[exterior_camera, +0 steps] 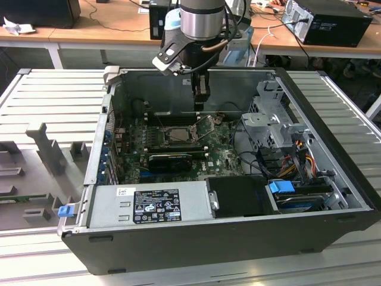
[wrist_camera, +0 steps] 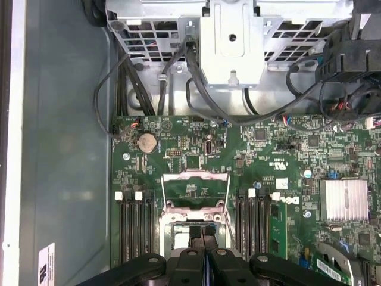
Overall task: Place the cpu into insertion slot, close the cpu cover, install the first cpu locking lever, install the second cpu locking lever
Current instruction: 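Close the cpu cover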
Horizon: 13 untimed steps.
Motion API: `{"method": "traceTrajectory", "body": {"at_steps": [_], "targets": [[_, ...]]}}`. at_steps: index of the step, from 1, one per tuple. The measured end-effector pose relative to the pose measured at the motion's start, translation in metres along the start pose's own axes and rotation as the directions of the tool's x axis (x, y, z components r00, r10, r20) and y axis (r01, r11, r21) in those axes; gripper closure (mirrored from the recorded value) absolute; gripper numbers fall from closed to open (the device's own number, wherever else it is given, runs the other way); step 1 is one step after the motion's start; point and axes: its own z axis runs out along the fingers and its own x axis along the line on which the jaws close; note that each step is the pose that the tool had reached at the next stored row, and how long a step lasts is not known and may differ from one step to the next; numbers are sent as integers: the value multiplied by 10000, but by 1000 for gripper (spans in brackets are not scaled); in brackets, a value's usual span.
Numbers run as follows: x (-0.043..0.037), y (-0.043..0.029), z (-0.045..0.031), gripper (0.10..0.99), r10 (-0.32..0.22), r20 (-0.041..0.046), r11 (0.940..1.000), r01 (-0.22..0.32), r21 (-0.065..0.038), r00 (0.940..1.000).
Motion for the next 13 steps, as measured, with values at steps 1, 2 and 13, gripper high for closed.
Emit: {"method": "traceTrajectory", "body": {"at_steps": [1, 2, 13], "targets": [[1, 19, 2, 980, 0, 0, 10000, 0, 0, 10000], [1, 34, 3, 980, -1, -1, 10000, 1, 0, 10000], [3, 187, 16, 980, 0, 1, 10000, 0, 0, 10000]]}}
